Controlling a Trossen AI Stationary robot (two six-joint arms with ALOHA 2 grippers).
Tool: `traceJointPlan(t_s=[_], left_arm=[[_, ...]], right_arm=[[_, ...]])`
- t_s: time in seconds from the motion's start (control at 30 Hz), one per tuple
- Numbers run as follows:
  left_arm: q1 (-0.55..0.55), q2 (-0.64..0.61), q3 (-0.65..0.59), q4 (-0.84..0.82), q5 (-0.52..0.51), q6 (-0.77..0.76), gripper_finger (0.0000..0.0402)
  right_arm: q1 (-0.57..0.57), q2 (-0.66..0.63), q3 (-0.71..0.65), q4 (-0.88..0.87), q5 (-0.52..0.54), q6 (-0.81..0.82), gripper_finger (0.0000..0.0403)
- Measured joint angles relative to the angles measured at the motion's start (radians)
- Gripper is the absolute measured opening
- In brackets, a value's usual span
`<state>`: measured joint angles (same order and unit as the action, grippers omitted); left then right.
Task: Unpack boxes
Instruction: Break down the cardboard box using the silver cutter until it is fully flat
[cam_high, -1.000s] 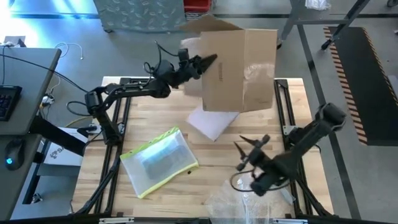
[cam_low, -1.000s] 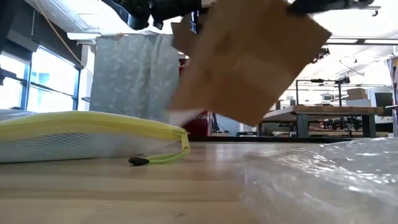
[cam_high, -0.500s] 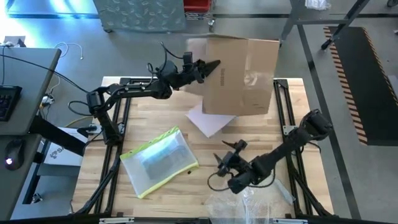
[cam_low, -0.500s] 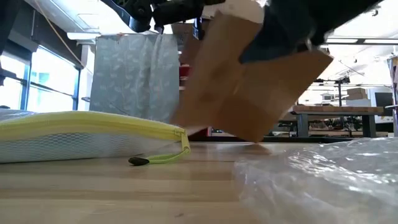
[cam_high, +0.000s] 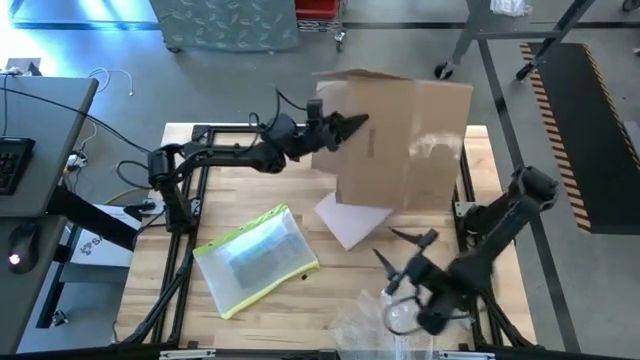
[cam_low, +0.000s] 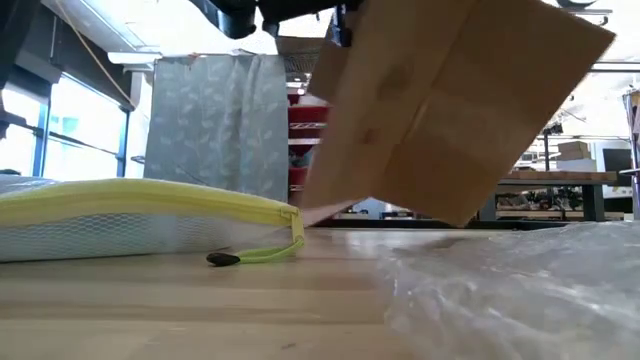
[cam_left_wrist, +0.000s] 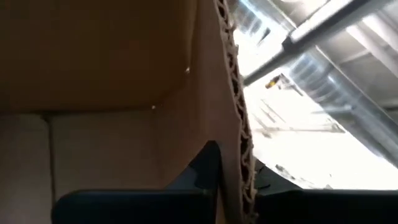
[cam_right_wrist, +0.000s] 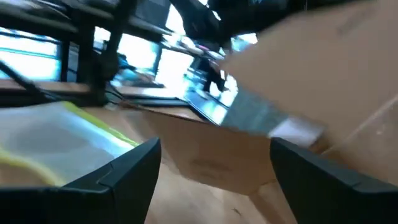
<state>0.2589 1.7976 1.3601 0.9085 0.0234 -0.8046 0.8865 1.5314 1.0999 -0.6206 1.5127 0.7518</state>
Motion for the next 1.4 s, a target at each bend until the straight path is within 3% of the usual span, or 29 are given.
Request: traceJointPlan(t_s=[0.17,0.3,0.5,0.7,0.8,0.87,1.0,1.03,1.13,1.23,1.4], left_arm=[[-0.032,0.051,0.068,-0.008,0.007,0.003,0.0],[-0.047,0.08,0.115,-0.004,0.009,0.006,0.0],[-0.077,0.154,0.214,-0.007,0.009,-0.008,0.0],[-0.035,0.211,0.34,0.021,0.165,-0.159,0.0],[-0.011,0.117,0.257,0.0,0.218,-0.105,0.0],[-0.006,0.011,0.144,-0.077,0.18,-0.018,0.0],[0.011,-0.217,-0.162,-0.284,-0.002,0.145,0.0],[0.015,-0.258,-0.238,-0.285,-0.08,0.161,0.0],[0.04,-0.357,-0.39,-0.206,-0.135,0.143,0.0],[0.066,-0.384,-0.444,-0.19,-0.102,0.093,0.0],[0.063,-0.366,-0.431,-0.204,-0.066,0.099,0.0]], right_arm=[[0.129,-0.139,0.04,0.006,0.047,-0.119,0.0272],[0.199,-0.229,0.043,-0.017,0.061,-0.123,0.0263],[0.226,-0.245,0.041,-0.095,0.057,-0.059,0.0261],[0.207,-0.225,0.042,-0.166,0.06,0.053,0.0261],[0.213,-0.208,0.042,-0.168,0.05,0.102,0.0261],[0.215,-0.199,0.041,-0.169,0.026,0.12,0.0261],[0.225,-0.177,0.042,-0.168,-0.003,0.139,0.0261],[0.226,-0.173,0.041,-0.169,-0.007,0.147,0.0261],[0.226,-0.163,0.041,-0.17,0.001,0.152,0.0261],[0.176,-0.162,0.041,-0.183,-0.02,0.201,0.0261],[0.021,-0.18,0.041,-0.286,-0.116,0.278,0.0261]])
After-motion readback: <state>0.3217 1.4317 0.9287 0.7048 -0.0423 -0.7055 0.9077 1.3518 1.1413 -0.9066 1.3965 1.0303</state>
